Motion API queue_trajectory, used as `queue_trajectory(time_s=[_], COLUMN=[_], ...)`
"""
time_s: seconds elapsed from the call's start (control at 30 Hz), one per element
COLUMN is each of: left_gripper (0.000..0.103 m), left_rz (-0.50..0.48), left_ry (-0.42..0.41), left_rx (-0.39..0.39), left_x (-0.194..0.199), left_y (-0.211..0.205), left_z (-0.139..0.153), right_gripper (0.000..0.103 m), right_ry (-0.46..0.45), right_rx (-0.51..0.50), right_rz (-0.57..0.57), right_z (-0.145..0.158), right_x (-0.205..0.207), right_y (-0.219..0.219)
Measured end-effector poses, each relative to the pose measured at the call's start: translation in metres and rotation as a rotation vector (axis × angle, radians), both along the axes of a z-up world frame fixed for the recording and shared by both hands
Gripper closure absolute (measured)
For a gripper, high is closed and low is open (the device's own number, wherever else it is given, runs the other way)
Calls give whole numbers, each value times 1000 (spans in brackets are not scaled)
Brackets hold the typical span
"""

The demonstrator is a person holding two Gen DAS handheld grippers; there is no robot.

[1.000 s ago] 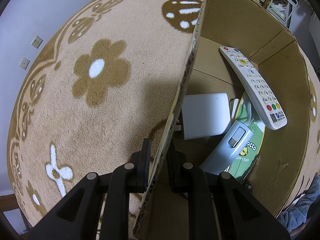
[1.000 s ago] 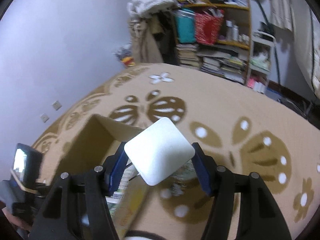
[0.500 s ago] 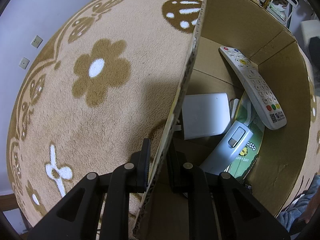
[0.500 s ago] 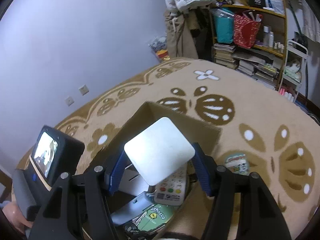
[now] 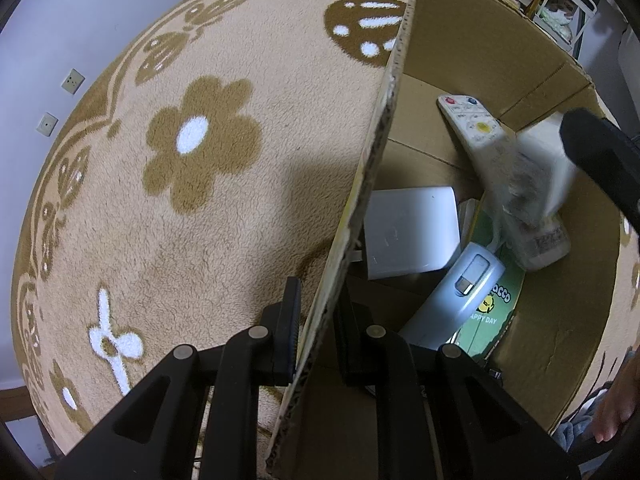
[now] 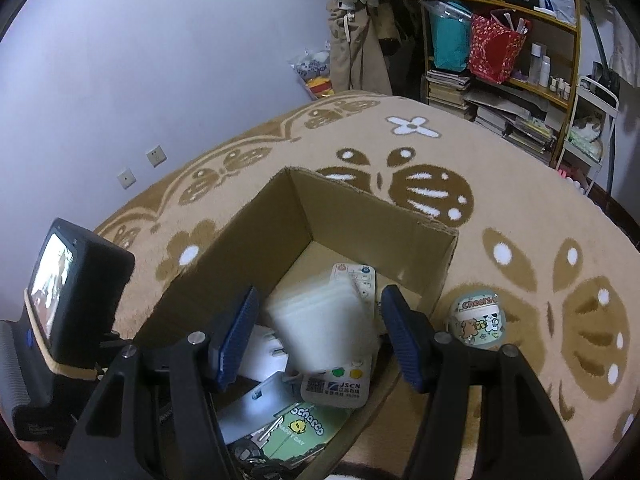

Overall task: Organize rigid objects
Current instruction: 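Carry the white cube over the box and drop it in, then move the right tool to the Cheers earbud case and grasp it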

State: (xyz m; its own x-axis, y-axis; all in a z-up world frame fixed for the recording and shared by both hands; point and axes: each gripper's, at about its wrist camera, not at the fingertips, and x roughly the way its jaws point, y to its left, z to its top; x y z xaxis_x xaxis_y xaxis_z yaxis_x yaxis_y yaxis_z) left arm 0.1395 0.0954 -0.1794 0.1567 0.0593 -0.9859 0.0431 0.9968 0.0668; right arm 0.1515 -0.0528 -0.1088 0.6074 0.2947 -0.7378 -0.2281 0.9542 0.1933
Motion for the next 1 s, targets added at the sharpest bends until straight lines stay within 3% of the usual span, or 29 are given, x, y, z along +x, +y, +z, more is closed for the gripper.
queue_trajectory(time_s=[0.07, 0.17, 0.37, 0.5, 0.73, 1.0], left_gripper=[89, 89, 89, 89, 89, 89], left_rz=[-1, 0, 0, 5, -12, -17], left_ry=[-1, -1, 0, 1, 0, -1], left_rx=[3, 3, 7, 3, 40, 69], left_x=[0, 0, 0, 0, -1, -2], left_y=[0, 0, -1, -1, -5, -10], left_z=[0, -1, -1, -1, -2, -1], right_gripper=[34, 18, 7, 7, 6, 6], right_ry=[-1, -4, -61, -67, -120, -81], right_rx=[6, -10, 23, 126, 105, 85], right_rz=[-7, -34, -76, -141, -258, -340], right_z=[1, 4, 15, 17, 16, -15], right_x=[0, 2, -1, 1, 4, 15], right_y=[-1, -5, -27, -57, -96, -124])
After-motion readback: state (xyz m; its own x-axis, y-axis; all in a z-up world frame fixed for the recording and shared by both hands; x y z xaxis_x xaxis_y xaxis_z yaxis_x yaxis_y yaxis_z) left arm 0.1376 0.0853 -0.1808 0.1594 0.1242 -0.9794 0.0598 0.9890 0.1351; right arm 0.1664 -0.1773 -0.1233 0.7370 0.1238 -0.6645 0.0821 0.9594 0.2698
